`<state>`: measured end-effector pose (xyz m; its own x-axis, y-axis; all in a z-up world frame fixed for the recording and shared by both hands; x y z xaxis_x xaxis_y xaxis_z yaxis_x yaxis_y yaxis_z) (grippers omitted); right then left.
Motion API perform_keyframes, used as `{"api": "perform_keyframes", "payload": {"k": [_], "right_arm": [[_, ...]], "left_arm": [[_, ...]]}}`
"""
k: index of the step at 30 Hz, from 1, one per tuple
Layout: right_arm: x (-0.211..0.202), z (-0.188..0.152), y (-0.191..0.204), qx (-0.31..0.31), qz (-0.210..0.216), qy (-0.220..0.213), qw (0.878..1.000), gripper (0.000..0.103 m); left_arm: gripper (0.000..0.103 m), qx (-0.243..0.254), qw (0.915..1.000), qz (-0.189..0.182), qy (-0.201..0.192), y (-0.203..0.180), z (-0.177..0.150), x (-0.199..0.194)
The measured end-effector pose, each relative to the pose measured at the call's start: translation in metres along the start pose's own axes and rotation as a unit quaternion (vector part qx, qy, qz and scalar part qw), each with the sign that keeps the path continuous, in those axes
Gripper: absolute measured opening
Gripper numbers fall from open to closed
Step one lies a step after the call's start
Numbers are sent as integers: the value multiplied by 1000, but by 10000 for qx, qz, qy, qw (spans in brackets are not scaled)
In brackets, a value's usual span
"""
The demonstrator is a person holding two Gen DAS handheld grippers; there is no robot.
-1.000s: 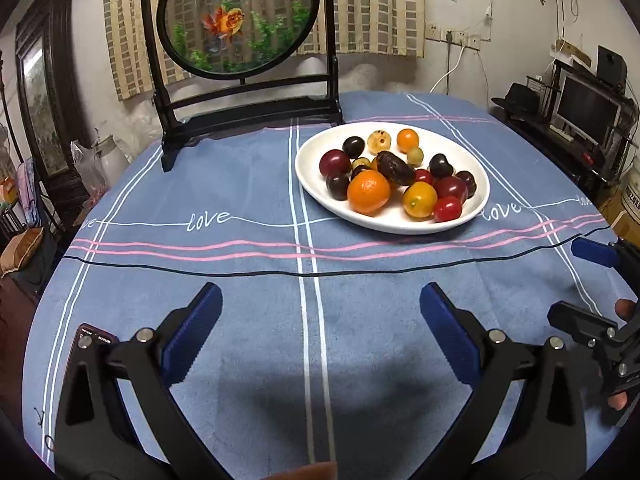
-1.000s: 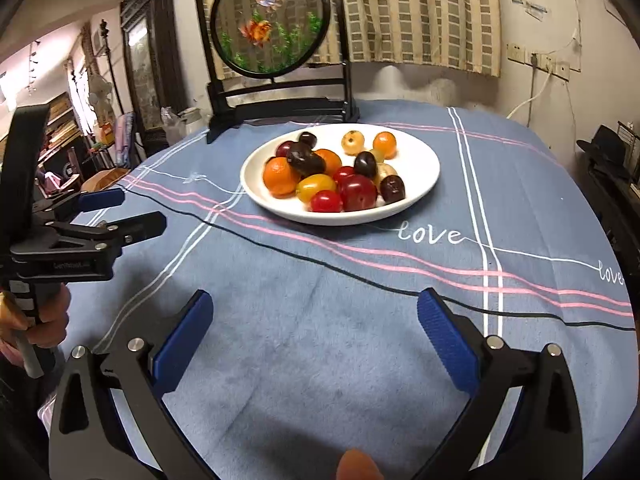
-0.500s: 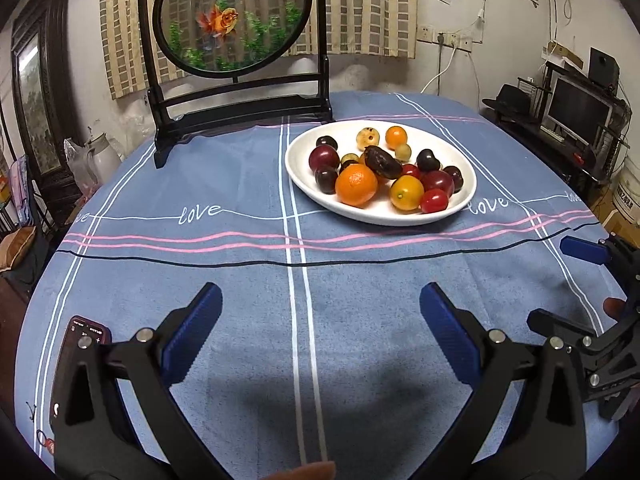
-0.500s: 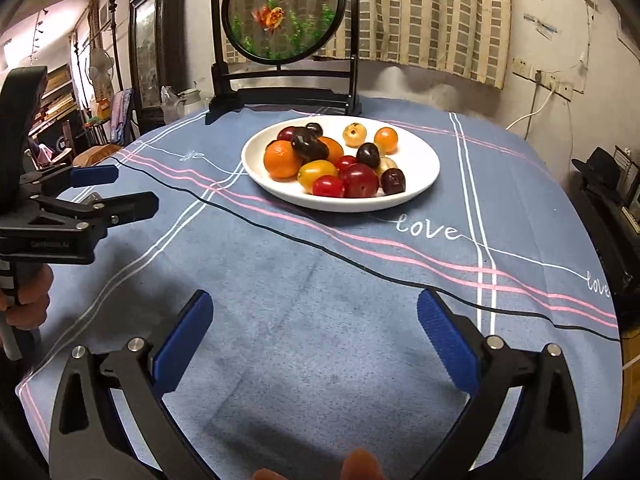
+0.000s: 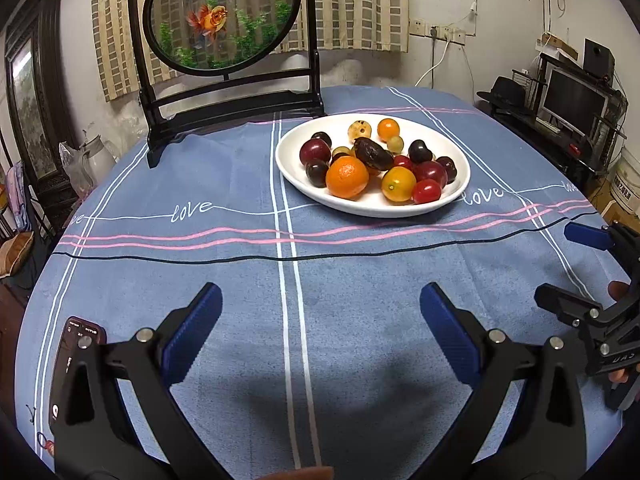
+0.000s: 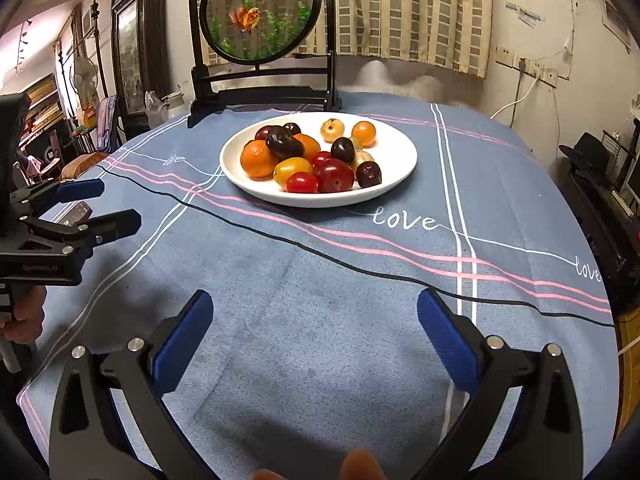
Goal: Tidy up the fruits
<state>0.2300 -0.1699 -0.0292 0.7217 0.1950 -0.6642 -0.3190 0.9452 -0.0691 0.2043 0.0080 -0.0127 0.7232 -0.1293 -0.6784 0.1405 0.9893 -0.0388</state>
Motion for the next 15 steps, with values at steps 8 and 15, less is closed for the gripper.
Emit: {"api": "perform_keyframes", "payload": {"k": [8, 15], "right_arm": [[-1, 0, 1, -43, -16, -8, 10000, 102], [0, 0, 1, -31, -1, 12, 10000, 102]], "left_arm": [[101, 27, 10000, -49, 0, -1, -2, 1], [101, -19, 10000, 62, 10, 2, -2, 3]]}}
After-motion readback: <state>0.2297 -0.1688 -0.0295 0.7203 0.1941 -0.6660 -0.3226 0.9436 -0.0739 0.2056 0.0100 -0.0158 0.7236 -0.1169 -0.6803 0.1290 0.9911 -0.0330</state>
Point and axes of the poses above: each gripper's, at about its wrist camera, not at the fingertips, and x roughly the way its jaws point, y to its left, z to its top, the point moved 3 cm from there along x, roughly the way its jaws point, and after that the axes turned 7 degrees about -z, right-handed, at the moved point
